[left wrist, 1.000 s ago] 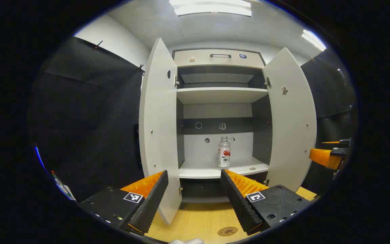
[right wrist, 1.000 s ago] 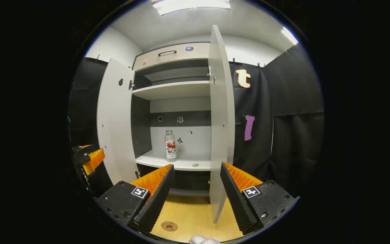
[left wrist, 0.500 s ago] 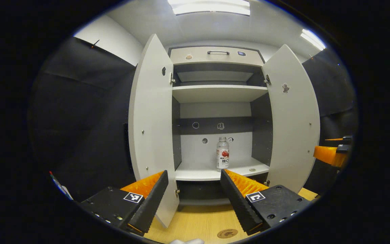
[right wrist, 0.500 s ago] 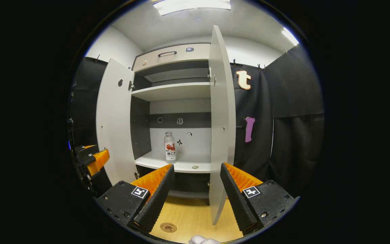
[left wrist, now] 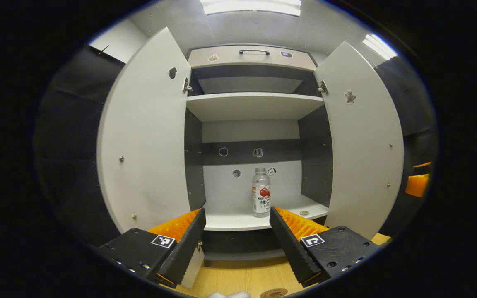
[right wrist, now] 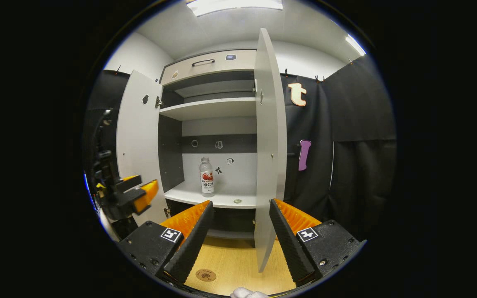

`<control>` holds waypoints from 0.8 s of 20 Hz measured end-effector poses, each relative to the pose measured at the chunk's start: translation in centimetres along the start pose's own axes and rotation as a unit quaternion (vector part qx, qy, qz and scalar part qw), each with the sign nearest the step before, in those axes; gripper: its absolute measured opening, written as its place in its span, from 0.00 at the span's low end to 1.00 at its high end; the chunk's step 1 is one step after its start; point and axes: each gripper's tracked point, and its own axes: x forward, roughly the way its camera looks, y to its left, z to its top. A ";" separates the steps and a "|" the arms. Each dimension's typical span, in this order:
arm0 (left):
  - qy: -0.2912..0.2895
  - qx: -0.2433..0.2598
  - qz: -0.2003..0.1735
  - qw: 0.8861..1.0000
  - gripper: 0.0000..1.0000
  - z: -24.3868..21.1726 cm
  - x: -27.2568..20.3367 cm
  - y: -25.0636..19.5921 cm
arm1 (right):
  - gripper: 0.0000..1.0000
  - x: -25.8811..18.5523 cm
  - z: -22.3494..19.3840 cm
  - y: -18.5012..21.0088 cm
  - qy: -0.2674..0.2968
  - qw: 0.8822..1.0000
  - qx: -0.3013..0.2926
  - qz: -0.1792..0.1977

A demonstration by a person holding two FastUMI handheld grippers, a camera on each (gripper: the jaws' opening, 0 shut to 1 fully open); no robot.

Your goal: Grasp the bottle in the cabinet with the left hand and place it on the coaster, then close the right door with the right hand and the left door with the left hand.

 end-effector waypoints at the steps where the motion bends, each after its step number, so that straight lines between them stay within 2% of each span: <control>1: -0.003 -0.005 -0.006 1.000 0.94 0.0 1.6 -0.6 | 0.83 -0.1 0.2 -0.1 0.001 1.000 -0.003 -0.002; 5: -0.018 0.014 -0.017 1.000 0.95 0.5 8.2 -2.2 | 0.83 -0.6 0.4 0.0 0.013 1.000 -0.005 -0.003; 7: -0.021 0.005 -0.020 1.000 0.94 0.8 11.2 -3.0 | 0.84 -1.0 0.5 -0.3 0.019 1.000 -0.003 -0.007; 12: -0.036 0.003 -0.004 0.999 0.94 1.1 17.5 -4.3 | 0.84 -1.3 0.5 -2.0 0.026 0.999 -0.010 -0.034; 16: -0.032 -0.017 0.004 0.999 0.94 0.7 21.4 -4.9 | 0.84 -1.6 0.2 -3.0 0.034 0.998 -0.010 -0.047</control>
